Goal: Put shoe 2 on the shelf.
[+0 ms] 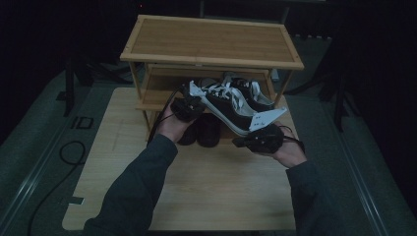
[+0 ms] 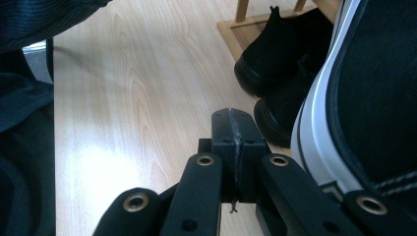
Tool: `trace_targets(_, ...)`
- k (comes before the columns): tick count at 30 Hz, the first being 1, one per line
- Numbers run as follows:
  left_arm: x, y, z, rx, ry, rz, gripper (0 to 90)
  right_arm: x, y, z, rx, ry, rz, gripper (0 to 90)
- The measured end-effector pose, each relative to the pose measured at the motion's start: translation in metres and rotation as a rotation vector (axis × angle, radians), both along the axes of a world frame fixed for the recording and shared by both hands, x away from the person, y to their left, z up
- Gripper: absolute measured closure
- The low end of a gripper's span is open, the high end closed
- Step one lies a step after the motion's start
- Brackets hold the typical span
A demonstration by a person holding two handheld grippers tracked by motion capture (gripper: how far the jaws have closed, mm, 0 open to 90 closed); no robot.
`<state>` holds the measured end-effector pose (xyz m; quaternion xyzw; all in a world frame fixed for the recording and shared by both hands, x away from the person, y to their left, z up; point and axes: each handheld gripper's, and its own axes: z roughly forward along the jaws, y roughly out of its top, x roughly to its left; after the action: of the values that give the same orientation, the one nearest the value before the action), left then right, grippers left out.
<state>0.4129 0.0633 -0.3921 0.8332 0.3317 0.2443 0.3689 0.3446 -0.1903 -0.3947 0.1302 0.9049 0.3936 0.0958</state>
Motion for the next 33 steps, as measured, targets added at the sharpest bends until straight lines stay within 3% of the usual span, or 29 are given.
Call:
trace_targets(4,0.001,-0.003,0.001,0.032,-0.009,0.016,90.0,0.000,-0.003,-0.004,0.000,0.004,-0.001,89.8)
trace_targets(8,0.002,-0.003,0.001,0.019,-0.001,0.022,90.0,0.000,-0.004,-0.008,-0.006,0.007,0.003,89.8)
trace_targets(14,0.003,-0.005,0.002,0.039,-0.005,0.051,90.0,0.001,-0.006,-0.013,-0.011,0.010,-0.005,89.8)
trace_targets(26,0.020,0.000,0.001,0.026,0.006,0.123,90.0,0.001,-0.010,-0.015,-0.002,0.007,-0.010,89.8)
trace_targets(33,0.024,0.004,0.000,0.001,0.010,0.111,90.0,0.001,-0.008,-0.013,0.015,-0.004,-0.010,89.8)
